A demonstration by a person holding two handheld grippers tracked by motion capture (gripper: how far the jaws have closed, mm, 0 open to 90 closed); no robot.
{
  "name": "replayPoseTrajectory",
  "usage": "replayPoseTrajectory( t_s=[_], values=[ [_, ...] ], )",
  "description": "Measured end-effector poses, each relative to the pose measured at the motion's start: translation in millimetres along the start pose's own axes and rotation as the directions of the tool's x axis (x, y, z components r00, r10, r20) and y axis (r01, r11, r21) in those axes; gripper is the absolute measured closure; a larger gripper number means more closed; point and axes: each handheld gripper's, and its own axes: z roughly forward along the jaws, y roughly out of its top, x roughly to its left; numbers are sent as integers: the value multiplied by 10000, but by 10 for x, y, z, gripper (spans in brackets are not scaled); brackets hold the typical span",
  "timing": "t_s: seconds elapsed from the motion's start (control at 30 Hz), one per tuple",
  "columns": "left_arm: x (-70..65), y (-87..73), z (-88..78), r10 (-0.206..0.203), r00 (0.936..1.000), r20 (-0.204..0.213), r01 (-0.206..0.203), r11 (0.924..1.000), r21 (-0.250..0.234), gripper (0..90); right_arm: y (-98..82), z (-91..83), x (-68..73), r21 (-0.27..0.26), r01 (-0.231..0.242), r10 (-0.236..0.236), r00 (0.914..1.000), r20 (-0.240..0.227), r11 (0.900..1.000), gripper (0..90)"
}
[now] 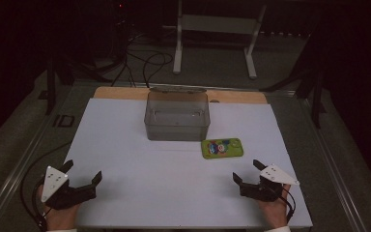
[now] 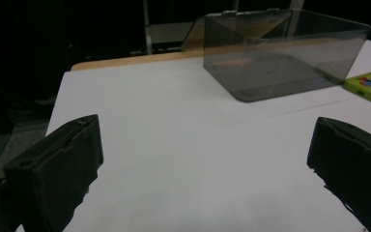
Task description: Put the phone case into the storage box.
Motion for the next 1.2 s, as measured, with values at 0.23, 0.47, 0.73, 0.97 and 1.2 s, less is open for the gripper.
replayPoseTrajectory(
  t_s=[0.23, 0.47, 0.73, 0.97, 1.2],
  values=[
    [-70, -22, 41, 204, 9998, 73, -204, 9998, 76, 0, 2, 2, 9, -16, 45, -45, 10000, 26, 10000, 91],
    [-114, -54, 101, 483, 9987, 128, -485, 9987, 167, 0, 6, 12, -6, 62, -113, 113, 9999, -33, 9999, 91],
    [-125, -93, 161, 754, 9970, -170, -745, 9959, 509, 0, 53, 42, 3, 224, -37, 39, 10000, -81, 9997, 91],
    [-106, -122, 183, 647, 9977, -223, -632, 9960, 629, 0, 174, 56, -19, 586, 43, -41, 10000, -30, 9983, 91],
    [-116, -132, 202, 705, 9973, -219, -688, 9953, 682, 0, 329, 48, -18, 544, 265, -265, 9996, -17, 9982, 91]
  ],
)
